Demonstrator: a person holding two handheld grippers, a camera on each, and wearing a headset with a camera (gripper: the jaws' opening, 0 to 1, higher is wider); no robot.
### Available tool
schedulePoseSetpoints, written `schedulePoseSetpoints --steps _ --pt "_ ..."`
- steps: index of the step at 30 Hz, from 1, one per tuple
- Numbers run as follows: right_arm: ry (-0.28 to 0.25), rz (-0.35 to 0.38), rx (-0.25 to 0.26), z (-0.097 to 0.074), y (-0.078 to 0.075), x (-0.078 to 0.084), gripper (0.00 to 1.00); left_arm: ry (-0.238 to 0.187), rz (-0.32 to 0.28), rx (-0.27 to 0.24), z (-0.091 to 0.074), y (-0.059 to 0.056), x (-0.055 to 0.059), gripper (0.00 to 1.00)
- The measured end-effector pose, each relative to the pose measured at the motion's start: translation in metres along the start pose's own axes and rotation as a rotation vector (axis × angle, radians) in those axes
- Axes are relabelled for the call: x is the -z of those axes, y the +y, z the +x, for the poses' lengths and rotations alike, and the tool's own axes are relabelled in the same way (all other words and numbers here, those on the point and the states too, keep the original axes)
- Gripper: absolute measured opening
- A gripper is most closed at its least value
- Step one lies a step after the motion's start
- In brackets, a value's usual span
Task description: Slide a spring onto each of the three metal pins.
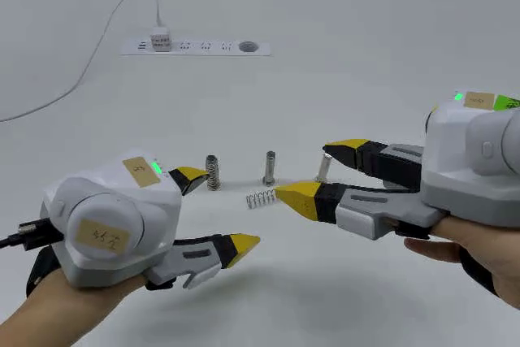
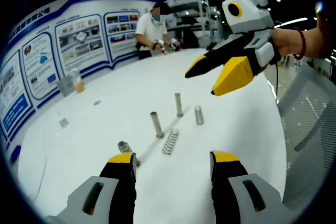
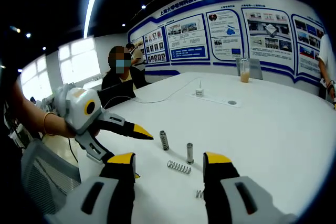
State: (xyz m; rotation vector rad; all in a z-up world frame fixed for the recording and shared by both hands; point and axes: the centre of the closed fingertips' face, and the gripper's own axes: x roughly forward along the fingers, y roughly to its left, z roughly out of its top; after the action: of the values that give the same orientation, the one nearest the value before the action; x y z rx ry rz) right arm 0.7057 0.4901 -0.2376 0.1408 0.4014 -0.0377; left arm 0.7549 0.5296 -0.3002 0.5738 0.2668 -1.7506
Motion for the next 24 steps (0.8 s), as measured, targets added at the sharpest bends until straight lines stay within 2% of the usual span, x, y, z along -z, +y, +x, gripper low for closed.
schedulePoseSetpoints --steps 7,11,17,24 --pt "0.0 0.011 0.007 -0.009 -0.002 0.006 0.53 0.017 0.023 0.027 0.018 0.002 0.007 0.5" --pt "0.011 0.002 0.009 -0.013 -0.003 0.011 0.53 0.014 0.01 0.047 0.026 0.002 0.007 0.46" --pt "0.029 0.002 0.023 -0.017 -0.007 0.019 0.53 0.02 0.014 0.056 0.038 0.005 0.011 0.38" --pt "0.028 0.011 0.028 -0.02 -0.009 0.023 0.52 0.035 0.011 0.06 0.047 0.009 0.017 0.3"
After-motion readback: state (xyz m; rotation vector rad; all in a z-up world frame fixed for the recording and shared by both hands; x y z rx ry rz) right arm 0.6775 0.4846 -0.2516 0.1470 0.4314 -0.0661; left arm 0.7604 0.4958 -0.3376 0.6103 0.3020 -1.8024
